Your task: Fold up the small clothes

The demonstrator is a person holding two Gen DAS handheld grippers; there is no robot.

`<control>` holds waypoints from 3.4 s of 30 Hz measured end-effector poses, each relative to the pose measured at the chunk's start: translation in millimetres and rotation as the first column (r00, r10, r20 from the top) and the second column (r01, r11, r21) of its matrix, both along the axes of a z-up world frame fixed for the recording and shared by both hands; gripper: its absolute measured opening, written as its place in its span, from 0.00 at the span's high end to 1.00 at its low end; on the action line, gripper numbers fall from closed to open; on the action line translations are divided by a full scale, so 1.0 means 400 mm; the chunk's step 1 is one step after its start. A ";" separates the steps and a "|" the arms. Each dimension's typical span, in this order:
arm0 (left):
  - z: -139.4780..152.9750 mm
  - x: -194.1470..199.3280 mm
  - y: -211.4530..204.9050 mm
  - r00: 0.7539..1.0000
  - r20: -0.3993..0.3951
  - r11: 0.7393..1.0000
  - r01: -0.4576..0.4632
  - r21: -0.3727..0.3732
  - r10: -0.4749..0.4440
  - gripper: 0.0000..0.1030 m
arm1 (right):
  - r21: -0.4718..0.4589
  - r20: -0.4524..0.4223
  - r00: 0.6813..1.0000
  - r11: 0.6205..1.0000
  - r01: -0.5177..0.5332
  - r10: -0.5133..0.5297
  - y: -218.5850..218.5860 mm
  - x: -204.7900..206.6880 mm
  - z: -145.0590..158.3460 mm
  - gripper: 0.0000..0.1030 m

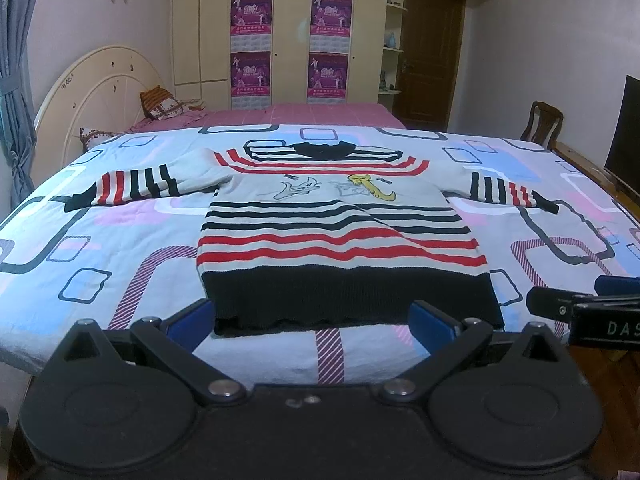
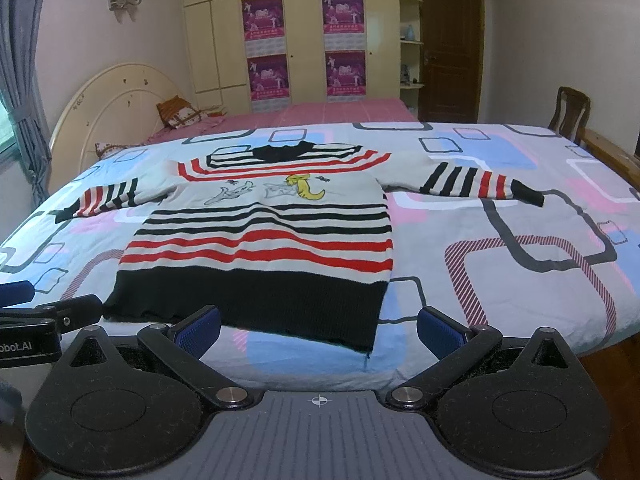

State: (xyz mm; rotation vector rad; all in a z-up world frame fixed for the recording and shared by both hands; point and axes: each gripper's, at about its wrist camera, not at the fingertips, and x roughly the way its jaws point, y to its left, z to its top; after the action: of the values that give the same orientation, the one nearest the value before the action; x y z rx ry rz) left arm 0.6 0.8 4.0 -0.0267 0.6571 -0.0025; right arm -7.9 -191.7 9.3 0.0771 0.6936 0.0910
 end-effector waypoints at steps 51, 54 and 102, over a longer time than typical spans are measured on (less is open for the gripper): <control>-0.003 0.006 0.003 1.000 -0.007 1.000 -0.003 0.002 0.003 0.00 | -0.004 0.001 1.000 1.000 -0.008 0.008 0.007 0.008 0.005 0.00; -0.005 0.006 0.002 1.000 -0.008 1.000 -0.003 0.003 0.003 0.00 | -0.003 0.000 1.000 1.000 -0.009 0.009 0.005 0.008 0.004 0.00; -0.045 0.484 0.062 0.997 -0.016 0.998 0.070 -0.001 -0.070 0.00 | -0.008 -0.044 0.984 0.985 0.171 -0.171 -0.035 0.475 -0.056 0.00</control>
State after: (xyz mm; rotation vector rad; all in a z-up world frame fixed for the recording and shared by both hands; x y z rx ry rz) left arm 194.1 25.5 -14.1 -0.0041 0.6739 -0.0696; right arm 182.0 -205.8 -13.2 0.1342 0.7289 -0.0774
